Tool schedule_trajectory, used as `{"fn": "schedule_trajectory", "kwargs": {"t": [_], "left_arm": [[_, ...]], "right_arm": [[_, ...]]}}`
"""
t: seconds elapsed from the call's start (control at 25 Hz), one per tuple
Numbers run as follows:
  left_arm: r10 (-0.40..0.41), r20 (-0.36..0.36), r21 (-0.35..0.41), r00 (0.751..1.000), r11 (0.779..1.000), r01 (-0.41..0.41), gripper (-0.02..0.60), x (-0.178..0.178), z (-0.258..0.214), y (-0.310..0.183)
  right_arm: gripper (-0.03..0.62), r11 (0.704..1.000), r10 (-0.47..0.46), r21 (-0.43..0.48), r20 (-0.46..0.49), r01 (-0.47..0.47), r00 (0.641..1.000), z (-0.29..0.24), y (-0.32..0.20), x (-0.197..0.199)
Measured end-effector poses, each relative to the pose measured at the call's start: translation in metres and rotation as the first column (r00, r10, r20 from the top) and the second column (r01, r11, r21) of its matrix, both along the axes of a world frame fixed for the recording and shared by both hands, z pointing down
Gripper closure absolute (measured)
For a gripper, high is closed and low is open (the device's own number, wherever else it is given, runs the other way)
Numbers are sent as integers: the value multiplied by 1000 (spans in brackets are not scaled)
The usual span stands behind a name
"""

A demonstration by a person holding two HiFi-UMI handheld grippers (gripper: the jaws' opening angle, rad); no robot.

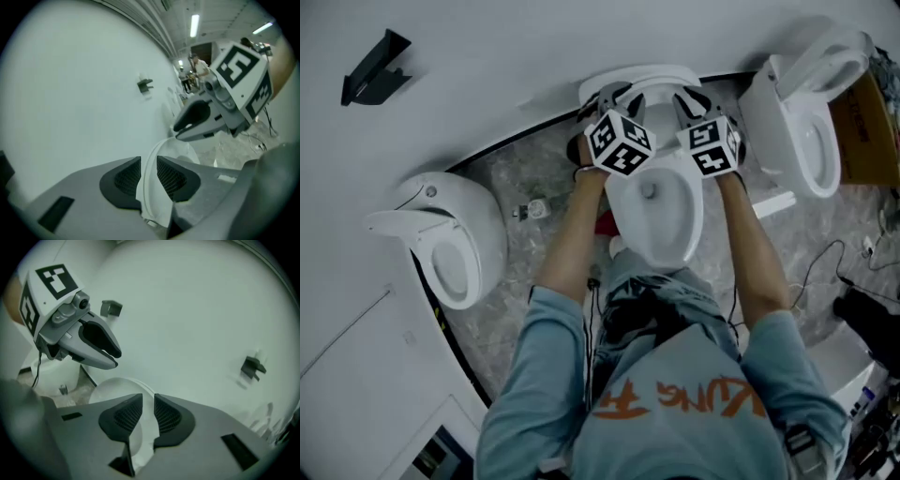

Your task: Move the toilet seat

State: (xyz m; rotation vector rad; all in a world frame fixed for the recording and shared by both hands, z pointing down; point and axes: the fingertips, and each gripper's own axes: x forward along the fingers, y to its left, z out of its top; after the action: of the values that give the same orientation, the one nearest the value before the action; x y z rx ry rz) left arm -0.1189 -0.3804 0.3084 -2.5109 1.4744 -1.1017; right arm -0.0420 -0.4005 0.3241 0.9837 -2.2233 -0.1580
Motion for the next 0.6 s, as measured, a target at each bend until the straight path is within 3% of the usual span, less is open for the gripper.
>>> {"fn": "schedule_trajectory", "kwargs": {"t": [0.08,0.12,0.24,0.32,0.44,0.52,0.6], "left_arm": [[-89,-117,34,989,995,94,479,1,-31,21],[-138,-191,47,972,988,150,485,1,-47,31],[-258,-428,69,866,946,316,523,7,-90,68],[-306,-527,78,793,912,404,577,15,-108,101],[-349,-610,97,711,858,505,578,26,-135,144],[-344,-632,135,694,833,536,578,33,-154,163],[-350,-624,172,698,810,560,578,39,-169,181]], "right_arm": [[557,999,27,-51,150,-20,988,-16,22,10],[594,997,37,-72,227,-21,973,-27,31,15],[595,996,45,-87,429,-8,902,-69,52,26],[595,996,38,-85,517,7,855,-97,73,38],[595,997,11,-65,582,33,813,-132,104,57],[595,998,-22,-36,581,53,814,-149,121,67],[595,997,-71,5,566,82,821,-164,137,75]]}}
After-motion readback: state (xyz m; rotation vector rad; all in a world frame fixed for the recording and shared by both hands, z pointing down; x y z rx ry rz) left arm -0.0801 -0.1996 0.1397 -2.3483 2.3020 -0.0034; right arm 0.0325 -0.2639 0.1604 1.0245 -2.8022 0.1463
